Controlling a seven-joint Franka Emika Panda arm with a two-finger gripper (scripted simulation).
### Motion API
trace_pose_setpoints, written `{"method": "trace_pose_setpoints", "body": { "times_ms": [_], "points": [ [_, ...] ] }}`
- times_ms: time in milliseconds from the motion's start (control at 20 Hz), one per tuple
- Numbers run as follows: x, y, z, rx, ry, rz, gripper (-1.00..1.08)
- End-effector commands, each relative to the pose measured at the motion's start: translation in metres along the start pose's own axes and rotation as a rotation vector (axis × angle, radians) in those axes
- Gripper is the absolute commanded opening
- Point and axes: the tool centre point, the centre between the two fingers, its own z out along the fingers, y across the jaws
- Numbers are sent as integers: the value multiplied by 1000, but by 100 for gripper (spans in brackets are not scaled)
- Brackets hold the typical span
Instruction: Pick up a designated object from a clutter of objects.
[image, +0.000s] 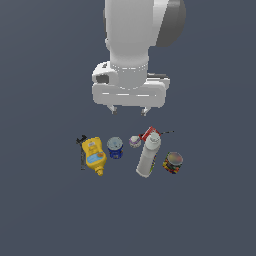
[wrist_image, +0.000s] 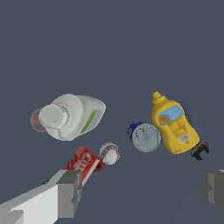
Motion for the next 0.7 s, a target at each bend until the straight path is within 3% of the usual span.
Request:
{"method": "trace_pose_setpoints", "body": {
  "times_ms": [0, 650],
  "points": [
    [-2, -6, 12, -2, -2, 22, 100],
    [-29, -53, 105, -13, -13, 208, 100]
  ]
}}
